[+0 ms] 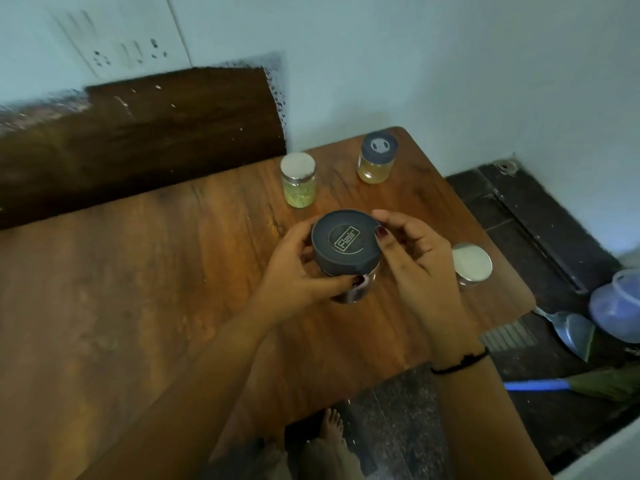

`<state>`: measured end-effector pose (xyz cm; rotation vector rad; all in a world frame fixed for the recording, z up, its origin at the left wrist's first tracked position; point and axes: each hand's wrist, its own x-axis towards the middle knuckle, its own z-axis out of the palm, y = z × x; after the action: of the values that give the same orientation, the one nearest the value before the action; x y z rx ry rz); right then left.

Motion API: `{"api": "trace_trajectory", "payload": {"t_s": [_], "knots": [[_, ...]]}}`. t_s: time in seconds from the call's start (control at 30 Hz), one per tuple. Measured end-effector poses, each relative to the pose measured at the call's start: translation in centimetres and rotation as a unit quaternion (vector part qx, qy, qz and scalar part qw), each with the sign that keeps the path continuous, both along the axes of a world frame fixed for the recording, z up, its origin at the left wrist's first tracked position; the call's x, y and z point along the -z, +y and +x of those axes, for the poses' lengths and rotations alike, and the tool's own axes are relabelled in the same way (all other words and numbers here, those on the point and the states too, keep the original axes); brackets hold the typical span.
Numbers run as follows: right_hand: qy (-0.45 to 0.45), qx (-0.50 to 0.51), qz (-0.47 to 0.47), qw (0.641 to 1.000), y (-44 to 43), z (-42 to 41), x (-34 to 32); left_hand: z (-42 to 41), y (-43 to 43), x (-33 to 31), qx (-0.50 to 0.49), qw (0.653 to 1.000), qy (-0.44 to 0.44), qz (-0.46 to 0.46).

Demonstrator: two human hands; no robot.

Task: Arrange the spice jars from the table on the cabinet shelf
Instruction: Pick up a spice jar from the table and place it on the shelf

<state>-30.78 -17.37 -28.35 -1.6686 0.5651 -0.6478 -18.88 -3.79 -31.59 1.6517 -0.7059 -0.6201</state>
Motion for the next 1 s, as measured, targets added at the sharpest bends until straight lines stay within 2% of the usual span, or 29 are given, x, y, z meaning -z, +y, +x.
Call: {"api": "trace_trajectory", "payload": {"t_s": [0.17,0.37,0.53,0.67,0.8,1.0], "knots": [[-0.054,-0.037,0.006,0.998,1.5,2.0,-3.2,1.6,1.8,-4.3,-0.030,0.999,0.014,-0.034],[-0.088,-0.085,0.018,0.992,3.3,3.7,-6.2,3.5,3.7,-9.1,-0.065,0.988,0.035,-0.135],[-0.101,-0.114,0.024,0.988,4.9,5.2,-8.5,4.9,4.9,-13.1,-0.078,0.978,0.016,-0.194],[-0.124,-0.137,0.051,0.981,6.2,6.4,-10.6,5.9,5.7,-15.7,-0.068,0.973,0.010,-0.222],[-0.136,-0.173,0.033,0.975,6.8,7.5,-12.3,6.5,6.4,-18.2,-0.073,0.965,0.001,-0.254],[-0.163,-0.217,0.032,0.962,8.1,9.0,-14.6,7.4,7.0,-20.8,-0.093,0.962,-0.046,-0.254]]}}
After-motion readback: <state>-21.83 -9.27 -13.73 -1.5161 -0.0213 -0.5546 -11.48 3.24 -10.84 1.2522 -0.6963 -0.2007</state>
